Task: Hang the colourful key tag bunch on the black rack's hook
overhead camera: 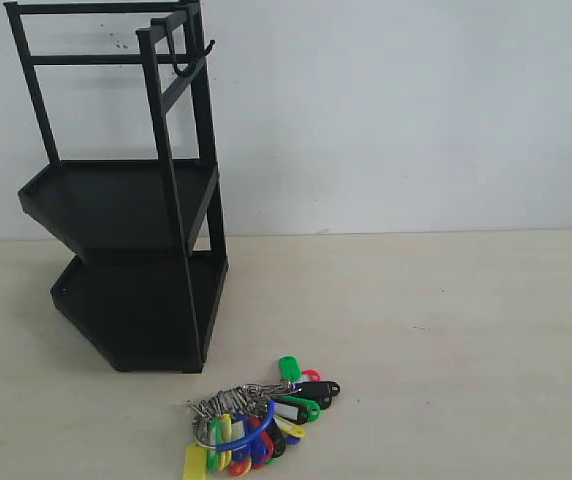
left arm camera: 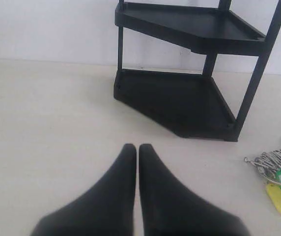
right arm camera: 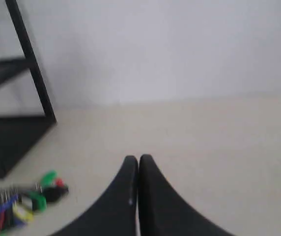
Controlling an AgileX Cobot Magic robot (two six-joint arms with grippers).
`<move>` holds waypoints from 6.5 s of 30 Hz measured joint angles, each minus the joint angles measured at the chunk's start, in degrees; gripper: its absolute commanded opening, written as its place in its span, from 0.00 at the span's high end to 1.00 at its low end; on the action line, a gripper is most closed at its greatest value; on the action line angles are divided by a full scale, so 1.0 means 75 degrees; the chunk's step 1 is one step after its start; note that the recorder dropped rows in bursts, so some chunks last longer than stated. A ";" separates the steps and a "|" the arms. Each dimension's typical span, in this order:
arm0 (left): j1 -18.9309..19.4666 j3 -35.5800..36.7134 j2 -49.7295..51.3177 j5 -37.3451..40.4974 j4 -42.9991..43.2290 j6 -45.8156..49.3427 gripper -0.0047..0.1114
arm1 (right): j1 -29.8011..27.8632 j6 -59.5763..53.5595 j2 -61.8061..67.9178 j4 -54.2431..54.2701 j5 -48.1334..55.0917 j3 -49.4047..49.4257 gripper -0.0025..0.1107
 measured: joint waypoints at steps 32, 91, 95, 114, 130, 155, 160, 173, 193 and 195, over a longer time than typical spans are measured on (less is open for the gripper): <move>0.0000 0.0000 0.0000 0.0000 0.0000 0.0000 0.92 | 0.0000 0.0420 0.3856 -0.0053 0.3973 -0.5776 0.98; 0.0000 0.0000 0.0000 0.0000 0.0000 0.0000 0.92 | 0.4057 -0.7367 1.4787 1.3584 0.0443 -0.7398 0.68; 0.0000 0.0000 0.0000 0.0000 0.0000 0.0000 0.92 | 0.4057 -0.7172 1.4973 1.3584 -0.0044 -0.7462 0.68; 0.0000 0.0000 0.0000 0.0000 0.0000 0.0000 0.92 | 0.4057 -0.7063 1.4973 1.3584 -0.0321 -0.7845 0.68; 0.0000 0.0000 0.0000 0.0000 0.0000 0.0000 0.92 | 0.4057 -0.7084 1.4991 1.3601 -0.0384 -0.7845 0.68; 0.0000 0.0000 0.0000 0.0000 0.0000 0.0000 0.92 | 0.4061 -0.7615 1.5570 1.3616 -0.0853 -0.8132 0.98; 0.0000 0.0000 0.0000 0.0000 0.0000 0.0000 0.92 | 0.4061 -0.8126 1.5466 1.3644 -0.0924 -0.8132 0.98; 0.0000 0.0000 0.0000 0.0000 0.0000 0.0000 0.92 | 0.4061 -1.0249 1.3730 1.3644 -0.1170 -0.8117 0.98; 0.0000 0.0000 0.0000 0.0000 0.0000 0.0000 0.92 | 0.4090 -1.2216 1.0755 1.3611 -0.2266 -0.7380 0.98; 0.0000 0.0000 0.0000 0.0000 0.0000 0.0000 0.92 | 0.4069 -1.2711 1.0725 1.3611 -0.1912 -0.7364 0.98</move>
